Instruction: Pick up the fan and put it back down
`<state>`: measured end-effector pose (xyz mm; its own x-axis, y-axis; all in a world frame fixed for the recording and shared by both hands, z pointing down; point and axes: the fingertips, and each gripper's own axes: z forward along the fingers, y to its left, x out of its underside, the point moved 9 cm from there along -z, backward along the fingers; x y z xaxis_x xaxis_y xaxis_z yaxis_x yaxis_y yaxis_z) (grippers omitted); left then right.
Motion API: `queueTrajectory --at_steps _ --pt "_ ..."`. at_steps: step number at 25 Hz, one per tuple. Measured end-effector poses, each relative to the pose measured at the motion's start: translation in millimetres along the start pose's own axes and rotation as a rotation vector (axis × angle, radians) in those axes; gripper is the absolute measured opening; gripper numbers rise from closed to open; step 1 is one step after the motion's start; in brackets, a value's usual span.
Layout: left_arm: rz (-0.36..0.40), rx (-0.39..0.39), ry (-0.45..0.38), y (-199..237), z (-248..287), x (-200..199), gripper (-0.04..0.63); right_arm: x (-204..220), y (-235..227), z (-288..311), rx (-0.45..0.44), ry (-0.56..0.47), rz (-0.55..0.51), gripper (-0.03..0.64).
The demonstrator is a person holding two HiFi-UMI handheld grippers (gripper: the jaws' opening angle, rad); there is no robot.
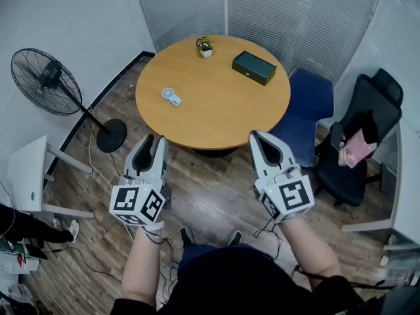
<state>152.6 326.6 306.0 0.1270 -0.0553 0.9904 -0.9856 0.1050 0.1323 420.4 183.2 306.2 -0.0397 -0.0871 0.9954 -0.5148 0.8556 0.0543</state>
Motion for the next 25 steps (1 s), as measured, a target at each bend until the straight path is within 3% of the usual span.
queueTrajectory --at_steps 13,15,18,25 --pt "0.006 -0.006 0.013 102 -22 -18 0.123 -6 61 63 0.097 -0.016 0.023 0.006" --pt "0.021 -0.014 -0.006 123 -28 -22 0.126 -7 73 76 0.123 -0.021 0.024 0.051" --pt "0.055 -0.017 -0.023 152 -37 -26 0.240 -6 95 99 0.133 -0.011 0.022 0.153" --pt "0.016 0.012 -0.024 228 -52 -21 0.247 -6 155 148 0.137 0.024 0.002 0.169"
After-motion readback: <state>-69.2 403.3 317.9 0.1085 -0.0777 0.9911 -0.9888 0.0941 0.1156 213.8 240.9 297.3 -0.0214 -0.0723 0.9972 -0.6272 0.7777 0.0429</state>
